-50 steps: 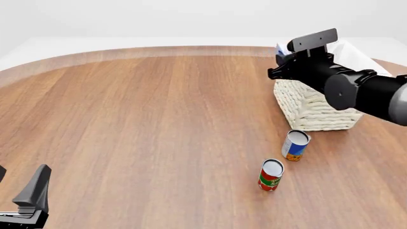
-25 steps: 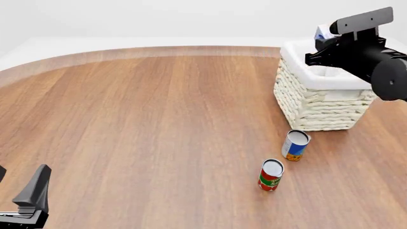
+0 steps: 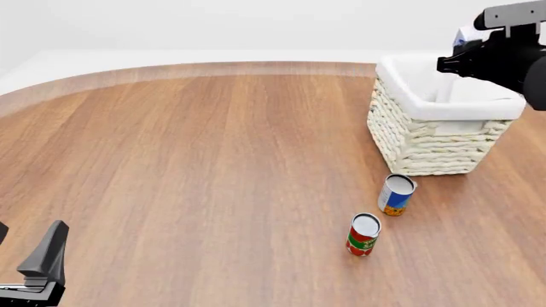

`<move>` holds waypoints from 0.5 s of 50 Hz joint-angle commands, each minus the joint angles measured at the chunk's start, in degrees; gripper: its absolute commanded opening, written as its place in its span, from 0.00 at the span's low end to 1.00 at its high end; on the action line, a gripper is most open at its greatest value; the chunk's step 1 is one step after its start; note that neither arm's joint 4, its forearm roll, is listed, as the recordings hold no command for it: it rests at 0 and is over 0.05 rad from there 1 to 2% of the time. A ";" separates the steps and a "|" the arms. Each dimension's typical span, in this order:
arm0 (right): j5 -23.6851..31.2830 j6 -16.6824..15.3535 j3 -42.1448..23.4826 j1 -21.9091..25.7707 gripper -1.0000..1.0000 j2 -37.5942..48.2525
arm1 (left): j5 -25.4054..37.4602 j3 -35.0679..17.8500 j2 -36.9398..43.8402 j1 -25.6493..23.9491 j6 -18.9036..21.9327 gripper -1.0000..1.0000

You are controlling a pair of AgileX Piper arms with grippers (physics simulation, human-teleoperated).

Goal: Pick up the alphabet soup and the cream cheese box, and put them in the basket.

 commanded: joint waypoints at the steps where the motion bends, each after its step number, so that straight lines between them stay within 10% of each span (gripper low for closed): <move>1: 3.57 2.70 -6.26 -1.27 0.00 4.78 | 0.03 -0.01 -0.02 0.00 0.00 1.00; 25: 8.89 3.60 -20.12 -3.16 0.00 17.25 | -0.01 0.01 0.05 0.01 -0.04 1.00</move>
